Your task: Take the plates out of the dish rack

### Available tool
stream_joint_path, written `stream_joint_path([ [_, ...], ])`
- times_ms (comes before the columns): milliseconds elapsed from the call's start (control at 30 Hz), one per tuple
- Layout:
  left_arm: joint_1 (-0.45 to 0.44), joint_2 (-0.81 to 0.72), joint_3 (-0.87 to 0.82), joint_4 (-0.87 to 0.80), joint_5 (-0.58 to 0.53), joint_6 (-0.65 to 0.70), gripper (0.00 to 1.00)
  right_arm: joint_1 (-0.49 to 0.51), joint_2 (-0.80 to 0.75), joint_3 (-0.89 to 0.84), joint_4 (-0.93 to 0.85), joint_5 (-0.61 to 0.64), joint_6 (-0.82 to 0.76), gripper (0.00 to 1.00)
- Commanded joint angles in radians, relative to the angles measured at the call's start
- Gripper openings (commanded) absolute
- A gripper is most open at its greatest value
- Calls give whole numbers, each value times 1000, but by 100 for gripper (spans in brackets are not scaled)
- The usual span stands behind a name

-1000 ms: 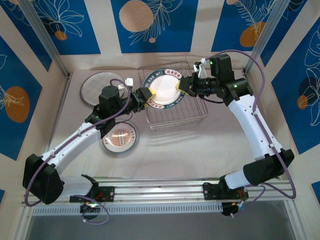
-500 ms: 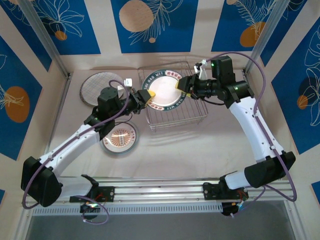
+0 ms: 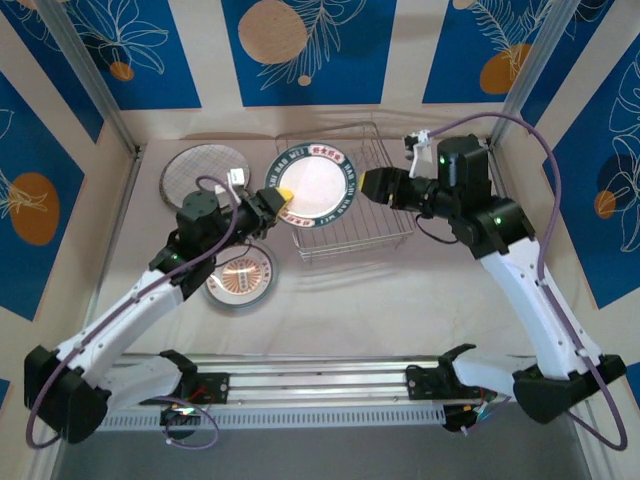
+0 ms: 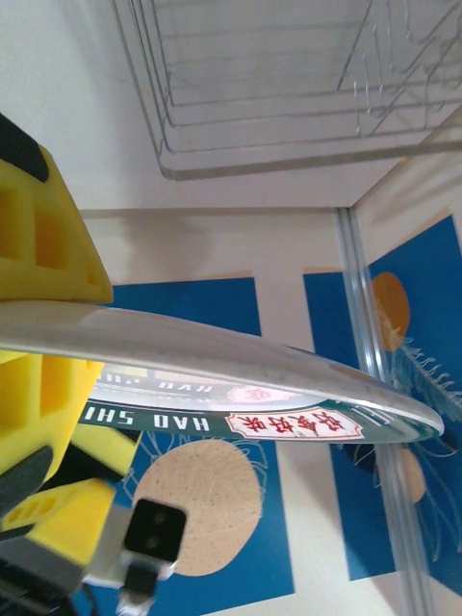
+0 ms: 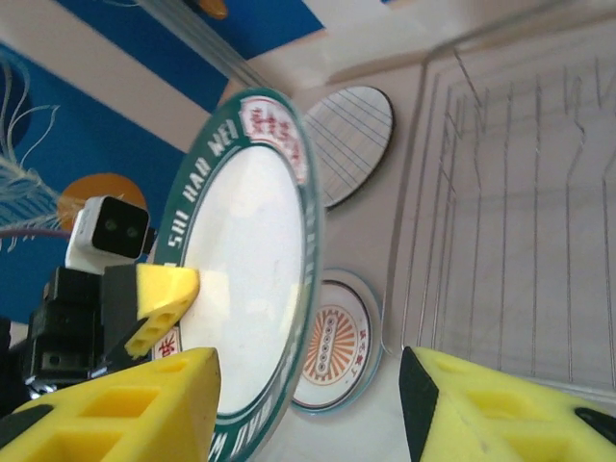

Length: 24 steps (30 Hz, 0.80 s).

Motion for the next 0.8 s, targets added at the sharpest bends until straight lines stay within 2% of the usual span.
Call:
stream_joint_path([
  [0,17,-128,-29,-135,-105,23,0,95,-66,-68,186,78,-177,54],
  [133,19,-257,-48,-385,-225,60,0,222,-107,-136,293,87,-336,54],
  [333,19,-429,-126,-666,-406,35,0,320,-122,-191,335,66,-443,57],
  [567,19,-521,-267,-749,-492,-43,0,343,-108,-179,280,66,-466,58],
  [767,19,-512,-382,-701,-530,-105,0,344,-105,-177,266,52,-459,58],
])
